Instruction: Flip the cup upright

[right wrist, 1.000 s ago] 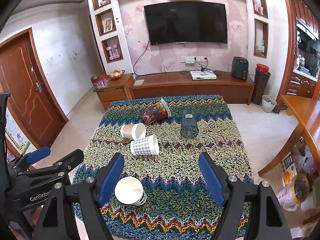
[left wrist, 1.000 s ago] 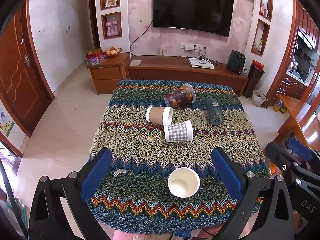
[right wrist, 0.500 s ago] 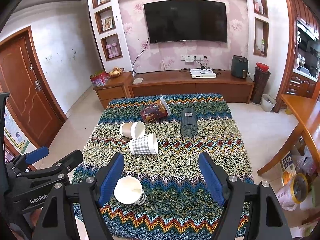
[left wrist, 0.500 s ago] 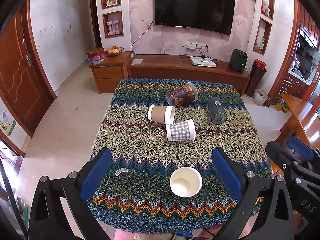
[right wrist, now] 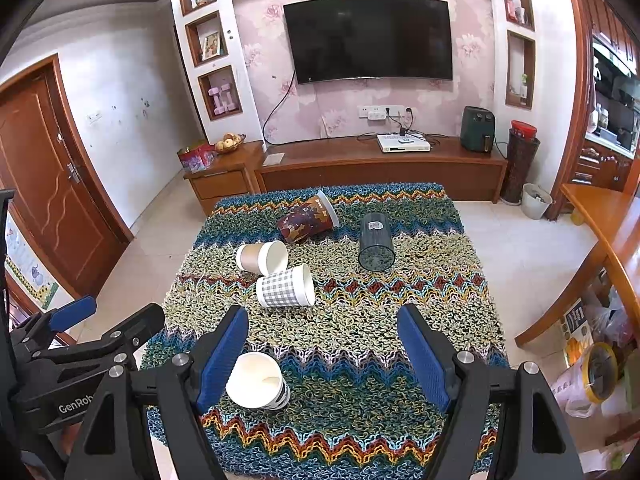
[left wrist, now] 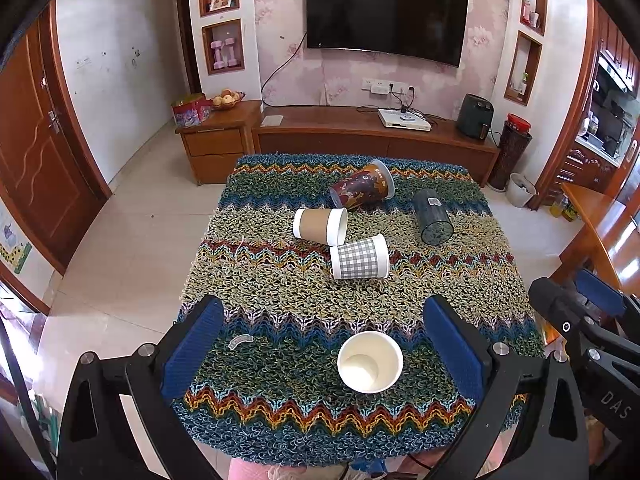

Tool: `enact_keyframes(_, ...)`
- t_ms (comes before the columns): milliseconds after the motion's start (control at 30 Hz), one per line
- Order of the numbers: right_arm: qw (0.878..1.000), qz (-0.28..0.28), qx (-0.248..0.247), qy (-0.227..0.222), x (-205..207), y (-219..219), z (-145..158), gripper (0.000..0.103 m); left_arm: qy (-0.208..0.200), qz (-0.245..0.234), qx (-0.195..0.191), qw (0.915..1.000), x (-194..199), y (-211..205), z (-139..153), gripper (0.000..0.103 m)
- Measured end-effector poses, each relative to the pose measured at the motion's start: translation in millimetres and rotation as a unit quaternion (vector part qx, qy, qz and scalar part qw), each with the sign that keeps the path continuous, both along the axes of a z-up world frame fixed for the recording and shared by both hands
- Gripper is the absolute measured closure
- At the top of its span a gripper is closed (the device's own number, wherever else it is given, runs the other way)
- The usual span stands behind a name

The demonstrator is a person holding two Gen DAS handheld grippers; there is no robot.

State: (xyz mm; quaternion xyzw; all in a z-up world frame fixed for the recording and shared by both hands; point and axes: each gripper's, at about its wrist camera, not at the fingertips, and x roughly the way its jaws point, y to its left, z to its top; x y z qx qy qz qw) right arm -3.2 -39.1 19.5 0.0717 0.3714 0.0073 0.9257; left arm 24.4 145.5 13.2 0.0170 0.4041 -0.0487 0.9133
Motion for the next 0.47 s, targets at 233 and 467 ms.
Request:
enact_keyframes(233, 1.000, 0.001, 0.000, 0.003, 0.1, 0.2, -1.8, 0.025, 0.002, 0.000, 0.000, 1.0000, 0.4, 1.0, -2.1, 0.003)
enact_keyframes(467, 1.000, 0.001, 0.000, 0.004, 0.6, 0.6, -2.2, 0.025, 0.005, 0.000, -0.002, 1.0000, 0.2, 1.8, -2.3, 0.003)
